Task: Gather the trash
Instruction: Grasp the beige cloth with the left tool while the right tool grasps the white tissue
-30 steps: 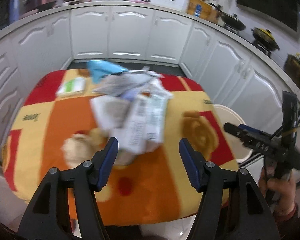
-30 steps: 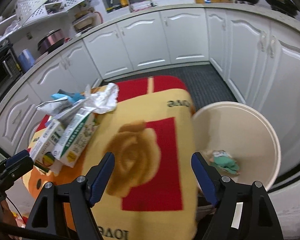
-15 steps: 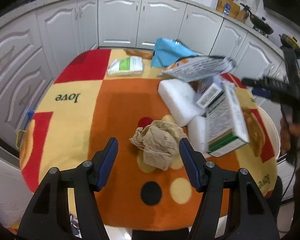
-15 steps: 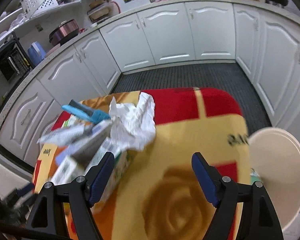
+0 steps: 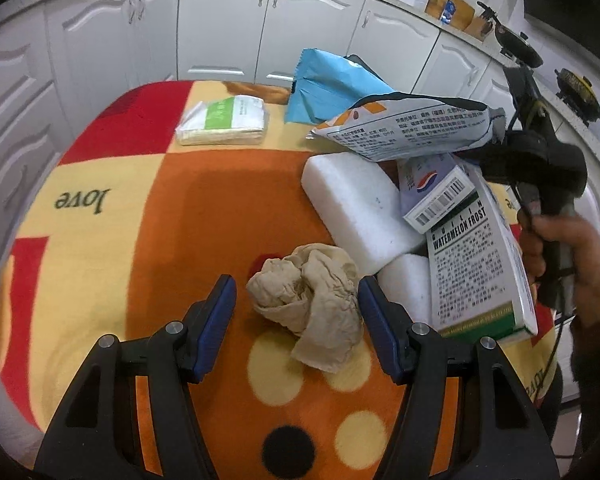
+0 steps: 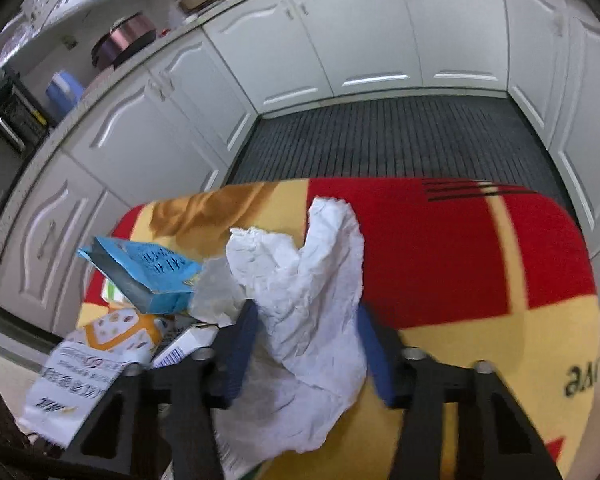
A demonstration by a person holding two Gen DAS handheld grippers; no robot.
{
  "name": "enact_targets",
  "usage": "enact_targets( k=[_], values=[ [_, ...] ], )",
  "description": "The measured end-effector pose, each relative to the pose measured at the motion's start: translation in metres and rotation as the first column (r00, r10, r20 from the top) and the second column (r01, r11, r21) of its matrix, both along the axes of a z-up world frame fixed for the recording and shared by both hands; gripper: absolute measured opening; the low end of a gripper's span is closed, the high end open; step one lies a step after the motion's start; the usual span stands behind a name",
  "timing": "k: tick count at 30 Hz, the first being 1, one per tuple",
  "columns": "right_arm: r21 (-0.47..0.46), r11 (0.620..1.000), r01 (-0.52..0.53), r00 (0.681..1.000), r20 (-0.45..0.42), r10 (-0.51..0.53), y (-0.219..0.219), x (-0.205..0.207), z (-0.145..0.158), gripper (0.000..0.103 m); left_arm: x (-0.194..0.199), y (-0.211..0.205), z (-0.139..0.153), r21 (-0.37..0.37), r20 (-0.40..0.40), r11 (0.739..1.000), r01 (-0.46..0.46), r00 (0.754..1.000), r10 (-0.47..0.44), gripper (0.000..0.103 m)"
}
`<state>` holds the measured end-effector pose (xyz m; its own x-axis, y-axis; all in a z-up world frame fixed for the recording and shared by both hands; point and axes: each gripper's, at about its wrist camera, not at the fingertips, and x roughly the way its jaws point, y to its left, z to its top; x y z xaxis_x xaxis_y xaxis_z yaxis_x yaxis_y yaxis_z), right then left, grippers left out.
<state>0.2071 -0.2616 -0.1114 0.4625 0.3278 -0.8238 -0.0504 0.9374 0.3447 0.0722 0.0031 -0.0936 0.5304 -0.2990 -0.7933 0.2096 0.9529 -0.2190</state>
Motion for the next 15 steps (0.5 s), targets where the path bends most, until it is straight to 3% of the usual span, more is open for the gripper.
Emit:
enact_targets(
  k=[2, 6, 11, 15],
  values=[
    [0.018, 1.0, 0.017, 1.0, 0.014, -0.018, -0.004, -0.004, 0.0, 0.023, 0.002, 0.001, -0.001, -0.029, -0.009, 1.0, 0.012, 1.0, -0.012, 0.061],
    [0.035, 0.998, 0.053, 0.997, 0.056, -0.055, -0.024, -0.027, 0.014, 0.018, 0.001, 0.003, -0.002, -0.075, -0.026, 0.996, 0.041, 0.999, -0.043, 0.036],
    [0.034, 0.995, 0.09, 0.989, 0.116, -0.093, -0.052, -0.065, 0.039, 0.018, -0.016, 0.006, 0.013, -0.037, 0.017, 0.998, 0.053, 0.998, -0.052, 0.023],
    [0.051, 0.993, 0.109, 0.983, 0.142, -0.116, -0.072, -0.101, 0.05, 0.018, -0.026, 0.015, 0.029, -0.03, 0.037, 0.999, 0.035, 0.999, -0.034, 0.02]
  ],
)
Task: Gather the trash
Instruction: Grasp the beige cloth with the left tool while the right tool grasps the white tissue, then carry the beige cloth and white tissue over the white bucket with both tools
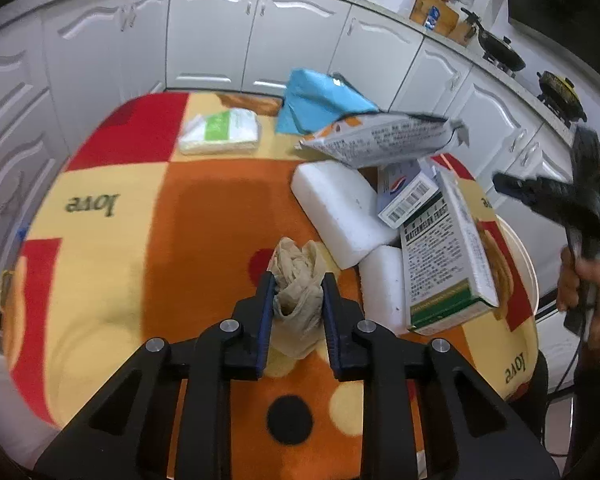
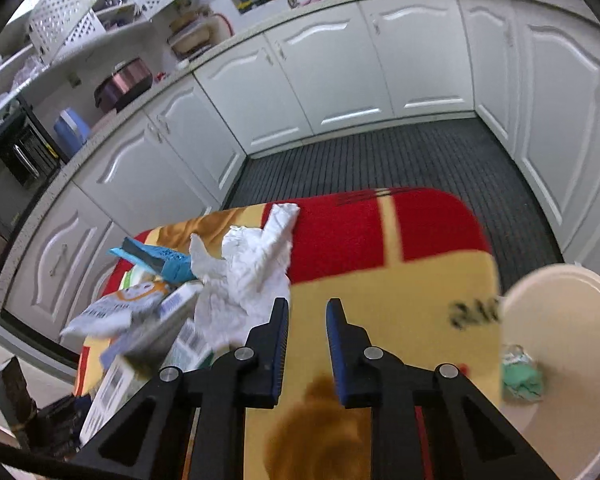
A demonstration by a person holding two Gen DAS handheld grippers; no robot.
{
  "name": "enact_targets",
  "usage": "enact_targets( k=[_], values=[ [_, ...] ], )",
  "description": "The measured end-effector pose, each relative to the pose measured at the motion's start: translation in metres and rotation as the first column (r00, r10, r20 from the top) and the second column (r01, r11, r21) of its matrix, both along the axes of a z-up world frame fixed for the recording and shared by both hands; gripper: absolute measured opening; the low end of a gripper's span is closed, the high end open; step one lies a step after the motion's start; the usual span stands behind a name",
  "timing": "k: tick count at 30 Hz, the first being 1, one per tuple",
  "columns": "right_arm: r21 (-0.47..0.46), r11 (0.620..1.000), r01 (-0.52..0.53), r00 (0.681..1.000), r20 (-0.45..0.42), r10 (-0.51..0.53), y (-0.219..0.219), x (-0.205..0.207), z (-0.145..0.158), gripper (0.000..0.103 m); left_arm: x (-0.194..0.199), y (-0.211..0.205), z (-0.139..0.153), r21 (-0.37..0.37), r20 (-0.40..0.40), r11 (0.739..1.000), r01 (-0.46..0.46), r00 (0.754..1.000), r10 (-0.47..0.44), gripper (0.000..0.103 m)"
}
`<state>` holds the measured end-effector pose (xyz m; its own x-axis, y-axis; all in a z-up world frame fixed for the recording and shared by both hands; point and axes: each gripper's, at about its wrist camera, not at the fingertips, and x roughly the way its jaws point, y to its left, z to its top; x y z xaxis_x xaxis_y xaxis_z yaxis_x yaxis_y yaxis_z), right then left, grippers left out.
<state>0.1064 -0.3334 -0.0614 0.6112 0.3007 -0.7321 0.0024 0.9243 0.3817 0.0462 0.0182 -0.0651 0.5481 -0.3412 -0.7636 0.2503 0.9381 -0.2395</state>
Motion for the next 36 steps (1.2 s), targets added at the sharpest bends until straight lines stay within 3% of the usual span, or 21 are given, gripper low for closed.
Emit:
enact_targets(
  k=[6, 9, 10, 11, 12, 16, 19, 25, 30, 36],
  values=[
    [0.028, 0.999, 0.042, 0.999, -0.001, -0.042, -0.006, -0.006, 0.002, 0.018, -0.014, 0.005, 0.022, 0.006, 0.05, 1.0, -0.014, 0.999, 0.014, 0.02],
    [0.062, 0.997, 0.044, 0.998, -0.039, -0.042, 0.002, 0.011, -0.005, 0.026, -0.018, 0.007, 0.028, 0.006, 0.068, 1.0, -0.014, 0.998, 0.013, 0.02],
    [0.051, 0.998, 0.029, 0.999, -0.046, -0.026, 0.011, 0.021, -0.007, 0.041, -0.019, 0.007, 0.028, 0.004, 0.068, 1.0, -0.014, 0.998, 0.013, 0.02],
    [0.036, 0.999, 0.016, 0.998, -0.054, -0.015, 0.018, 0.027, -0.01, 0.063, -0.019, 0.007, 0.029, 0.001, 0.068, 1.0, -0.013, 0.998, 0.013, 0.02],
    [0.023, 1.0, 0.007, 0.998, -0.059, -0.005, 0.027, 0.037, -0.013, 0.069, -0.019, 0.008, 0.029, -0.001, 0.067, 1.0, -0.013, 0.998, 0.013, 0.02],
    [0.017, 1.0, -0.009, 0.995, -0.099, 0.011, 0.05, 0.075, -0.031, 0.07, -0.017, 0.006, 0.028, 0.022, 0.071, 1.0, -0.014, 0.997, 0.012, 0.02],
    [0.039, 0.999, -0.006, 0.99, -0.137, 0.011, 0.057, 0.099, -0.047, 0.067, -0.015, 0.004, 0.026, 0.033, 0.068, 0.999, -0.008, 0.998, 0.006, 0.02],
    [0.037, 0.999, -0.01, 0.993, -0.12, 0.014, 0.053, 0.098, -0.053, 0.016, -0.015, 0.003, 0.031, 0.026, 0.072, 1.0, -0.012, 0.997, 0.01, 0.02],
    [0.063, 0.998, 0.016, 1.0, -0.016, -0.015, 0.022, 0.055, -0.017, 0.014, -0.025, -0.005, 0.05, 0.005, 0.118, 1.0, 0.007, 0.993, -0.008, 0.02],
    [0.069, 0.997, 0.036, 0.998, 0.043, -0.039, -0.008, 0.009, 0.011, 0.014, -0.038, -0.023, 0.074, -0.016, 0.163, 0.999, 0.046, 0.986, -0.043, 0.02]
  ],
)
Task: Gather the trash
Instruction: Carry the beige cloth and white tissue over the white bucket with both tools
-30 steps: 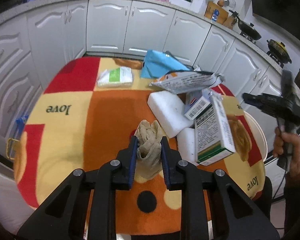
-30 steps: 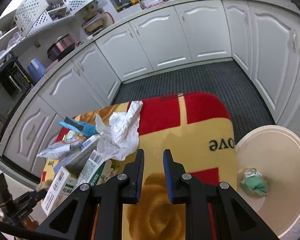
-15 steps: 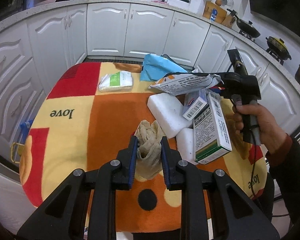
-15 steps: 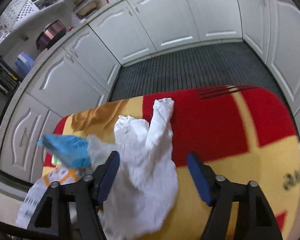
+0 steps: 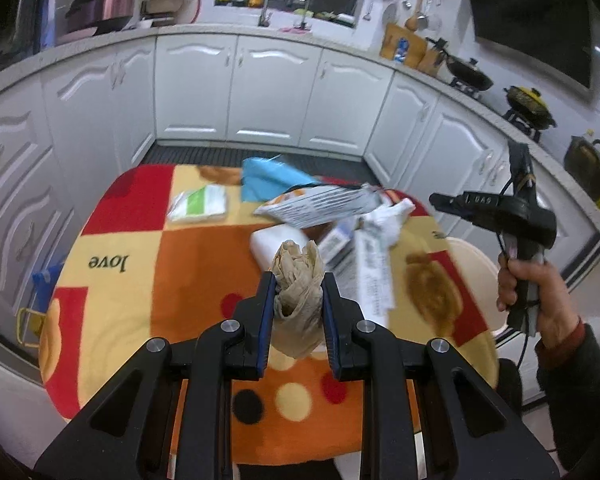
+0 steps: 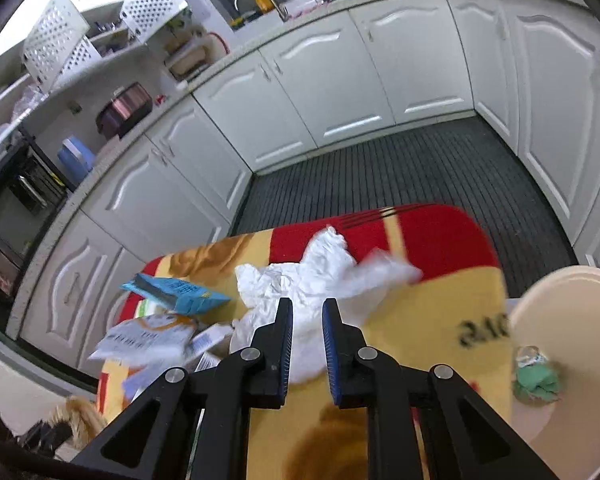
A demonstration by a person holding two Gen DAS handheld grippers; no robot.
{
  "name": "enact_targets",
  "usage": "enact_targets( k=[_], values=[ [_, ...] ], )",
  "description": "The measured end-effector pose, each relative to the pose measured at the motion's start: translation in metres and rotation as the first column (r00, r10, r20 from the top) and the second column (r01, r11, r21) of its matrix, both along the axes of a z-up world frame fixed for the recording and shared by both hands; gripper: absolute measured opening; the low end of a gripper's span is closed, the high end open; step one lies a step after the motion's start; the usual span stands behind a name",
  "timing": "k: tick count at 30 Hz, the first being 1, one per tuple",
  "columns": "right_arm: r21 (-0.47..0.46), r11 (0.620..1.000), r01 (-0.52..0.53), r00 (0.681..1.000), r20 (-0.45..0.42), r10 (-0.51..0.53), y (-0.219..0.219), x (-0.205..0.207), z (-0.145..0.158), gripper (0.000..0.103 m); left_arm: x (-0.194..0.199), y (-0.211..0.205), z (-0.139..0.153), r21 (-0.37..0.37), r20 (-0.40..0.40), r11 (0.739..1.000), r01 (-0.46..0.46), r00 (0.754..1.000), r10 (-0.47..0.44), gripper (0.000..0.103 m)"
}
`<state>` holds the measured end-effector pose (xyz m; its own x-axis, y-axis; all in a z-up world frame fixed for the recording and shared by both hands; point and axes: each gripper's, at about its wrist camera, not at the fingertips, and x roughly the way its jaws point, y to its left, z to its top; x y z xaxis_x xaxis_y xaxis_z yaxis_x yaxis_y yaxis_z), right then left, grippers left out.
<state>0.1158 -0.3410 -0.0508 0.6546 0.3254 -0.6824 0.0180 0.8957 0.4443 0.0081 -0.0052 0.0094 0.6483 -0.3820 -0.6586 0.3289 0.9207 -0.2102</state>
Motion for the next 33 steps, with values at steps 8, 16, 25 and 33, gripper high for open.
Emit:
enact_targets(
  k=[8, 16, 25, 33],
  values=[
    [-0.018, 1.0, 0.022, 0.996, -0.088, -0.024, 0.007, 0.007, -0.022, 0.076, -0.013, -0.017, 0.011, 0.005, 0.021, 0.999, 0.036, 0.999, -0.037, 0.02],
    [-0.149, 0.989, -0.026, 0.99, -0.142, 0.004, 0.053, 0.067, -0.054, 0.076, -0.008, -0.023, 0.0, 0.016, -0.014, 0.999, 0.046, 0.999, -0.046, 0.02],
    [-0.149, 0.989, -0.008, 0.996, -0.087, -0.005, 0.016, 0.041, -0.034, 0.013, -0.012, -0.034, 0.003, -0.005, -0.007, 0.997, 0.076, 0.997, -0.076, 0.02],
    [-0.099, 0.995, 0.025, 1.0, -0.007, -0.026, -0.038, -0.036, 0.001, 0.013, -0.022, -0.065, 0.011, -0.024, -0.001, 0.989, 0.144, 0.99, -0.144, 0.02]
  ],
)
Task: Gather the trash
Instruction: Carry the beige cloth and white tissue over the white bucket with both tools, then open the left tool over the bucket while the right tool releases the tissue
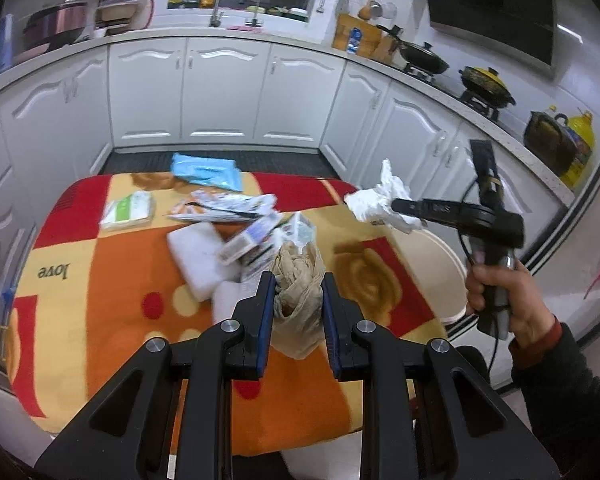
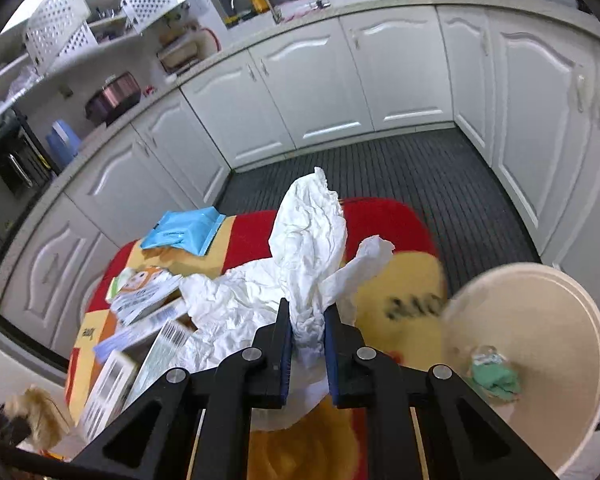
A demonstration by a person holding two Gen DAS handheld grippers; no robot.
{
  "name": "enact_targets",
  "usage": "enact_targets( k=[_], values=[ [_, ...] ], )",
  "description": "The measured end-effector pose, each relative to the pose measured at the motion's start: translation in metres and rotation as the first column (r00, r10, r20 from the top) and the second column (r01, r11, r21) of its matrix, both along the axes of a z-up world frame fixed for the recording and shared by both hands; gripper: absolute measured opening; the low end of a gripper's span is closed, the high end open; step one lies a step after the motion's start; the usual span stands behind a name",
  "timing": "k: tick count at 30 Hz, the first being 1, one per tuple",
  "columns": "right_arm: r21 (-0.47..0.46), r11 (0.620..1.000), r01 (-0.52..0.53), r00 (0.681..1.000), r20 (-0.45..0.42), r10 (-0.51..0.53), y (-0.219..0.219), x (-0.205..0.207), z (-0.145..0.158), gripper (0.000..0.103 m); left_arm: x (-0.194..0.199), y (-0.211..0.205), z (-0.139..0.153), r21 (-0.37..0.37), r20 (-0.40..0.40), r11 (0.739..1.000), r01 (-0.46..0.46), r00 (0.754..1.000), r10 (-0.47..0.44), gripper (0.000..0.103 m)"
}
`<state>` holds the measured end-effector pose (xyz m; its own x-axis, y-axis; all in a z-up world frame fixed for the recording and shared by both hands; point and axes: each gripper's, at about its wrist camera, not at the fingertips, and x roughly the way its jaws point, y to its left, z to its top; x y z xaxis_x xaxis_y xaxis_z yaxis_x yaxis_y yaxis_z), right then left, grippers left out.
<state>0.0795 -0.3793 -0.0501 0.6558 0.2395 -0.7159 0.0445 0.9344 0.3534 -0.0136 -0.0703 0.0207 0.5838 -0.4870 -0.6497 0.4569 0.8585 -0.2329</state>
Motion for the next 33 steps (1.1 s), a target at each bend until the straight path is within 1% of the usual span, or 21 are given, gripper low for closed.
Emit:
enact_targets(
  k=[3, 6, 15, 24, 29, 31, 32, 33],
  values=[
    [0.007, 1.0, 0.022, 1.0, 0.011, -0.022, -0.019, -0.026, 0.004, 0.013, -0.002, -0.018, 0.003, -0.007, 0.001, 0.999, 0.035, 0.999, -0.035, 0.02],
    [-0.019, 0.999, 0.049, 0.999, 0.014, -0.049, -0.035, -0.048, 0.005, 0.013, -0.001, -0.039, 0.003, -0.013, -0.004, 0.997, 0.075, 0.997, -0.075, 0.02],
    [-0.053, 0.986, 0.157, 0.988, 0.003, -0.157, -0.085, -0.093, -0.001, 0.013, 0.006, -0.115, -0.011, 0.004, -0.031, 0.984, 0.177, 0.984, -0.176, 0.02],
    [-0.093, 0.964, 0.249, 0.967, -0.032, -0.253, -0.132, -0.114, -0.018, 0.013, 0.019, -0.201, -0.029, -0.013, -0.074, 0.965, 0.261, 0.962, -0.261, 0.02],
    [-0.121, 0.95, 0.289, 0.953, -0.061, -0.298, -0.148, -0.116, -0.032, 0.013, 0.029, -0.238, -0.046, -0.038, -0.094, 0.962, 0.271, 0.957, -0.274, 0.022],
    [-0.131, 0.943, 0.305, 0.946, -0.073, -0.316, -0.154, -0.116, -0.039, 0.013, 0.037, -0.249, -0.054, -0.06, -0.114, 0.962, 0.266, 0.956, -0.272, 0.029],
    [-0.133, 0.941, 0.31, 0.944, -0.076, -0.321, -0.157, -0.115, -0.04, 0.013, 0.041, -0.254, -0.06, -0.075, -0.127, 0.962, 0.261, 0.955, -0.269, 0.039],
    [-0.133, 0.94, 0.313, 0.942, -0.081, -0.325, -0.16, -0.115, -0.043, 0.013, 0.046, -0.258, -0.065, -0.087, -0.14, 0.963, 0.254, 0.954, -0.264, 0.052]
  ],
)
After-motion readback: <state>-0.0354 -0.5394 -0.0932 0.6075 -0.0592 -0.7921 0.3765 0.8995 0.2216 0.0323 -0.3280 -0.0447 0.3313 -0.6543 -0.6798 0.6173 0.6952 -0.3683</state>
